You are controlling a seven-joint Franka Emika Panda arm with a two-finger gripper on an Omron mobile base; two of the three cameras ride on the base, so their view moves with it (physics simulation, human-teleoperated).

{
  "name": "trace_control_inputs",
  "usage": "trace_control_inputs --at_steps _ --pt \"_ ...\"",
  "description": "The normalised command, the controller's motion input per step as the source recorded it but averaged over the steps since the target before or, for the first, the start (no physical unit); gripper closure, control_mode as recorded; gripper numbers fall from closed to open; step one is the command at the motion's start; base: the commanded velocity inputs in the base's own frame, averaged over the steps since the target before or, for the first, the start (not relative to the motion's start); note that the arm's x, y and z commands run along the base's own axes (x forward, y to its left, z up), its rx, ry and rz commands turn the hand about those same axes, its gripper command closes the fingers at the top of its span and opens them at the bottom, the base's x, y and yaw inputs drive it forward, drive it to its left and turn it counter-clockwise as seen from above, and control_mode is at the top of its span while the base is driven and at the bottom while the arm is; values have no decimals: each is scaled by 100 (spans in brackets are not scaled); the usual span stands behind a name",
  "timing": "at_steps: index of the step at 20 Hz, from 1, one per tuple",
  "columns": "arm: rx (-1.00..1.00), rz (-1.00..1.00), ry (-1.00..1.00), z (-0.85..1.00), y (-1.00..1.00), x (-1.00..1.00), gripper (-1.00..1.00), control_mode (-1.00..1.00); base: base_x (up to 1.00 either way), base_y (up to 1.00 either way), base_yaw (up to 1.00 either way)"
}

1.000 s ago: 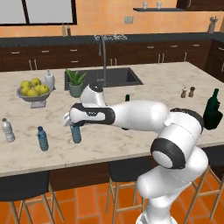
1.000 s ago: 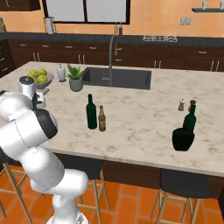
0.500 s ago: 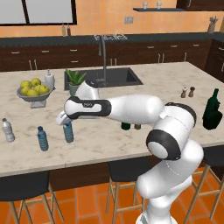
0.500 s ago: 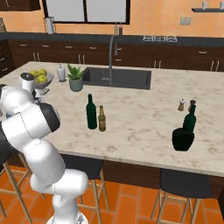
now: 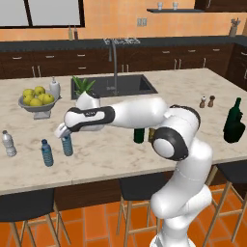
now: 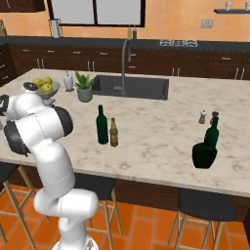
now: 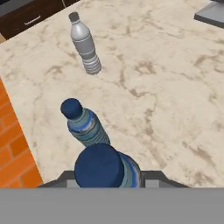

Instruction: Move the plastic bottles in the middle to the plastics group, and the glass bottles in the middle to the glass group.

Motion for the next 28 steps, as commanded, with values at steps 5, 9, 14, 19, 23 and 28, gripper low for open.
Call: trace_control_inputs --at_steps 5,9,14,19,23,28 --pt "0 0 0 -4 11 30 100 -100 0 0 0" --pt "0 2 0 -38 20 2 100 -100 0 0 0" --pt "3 3 -3 -3 26 2 100 -100 0 0 0" --pt "1 1 -1 -10 0 34 100 -100 0 0 0" --pt "0 2 0 -54 0 19 100 -100 0 0 0" --pt "0 1 0 -51 1 0 100 -100 0 0 0"
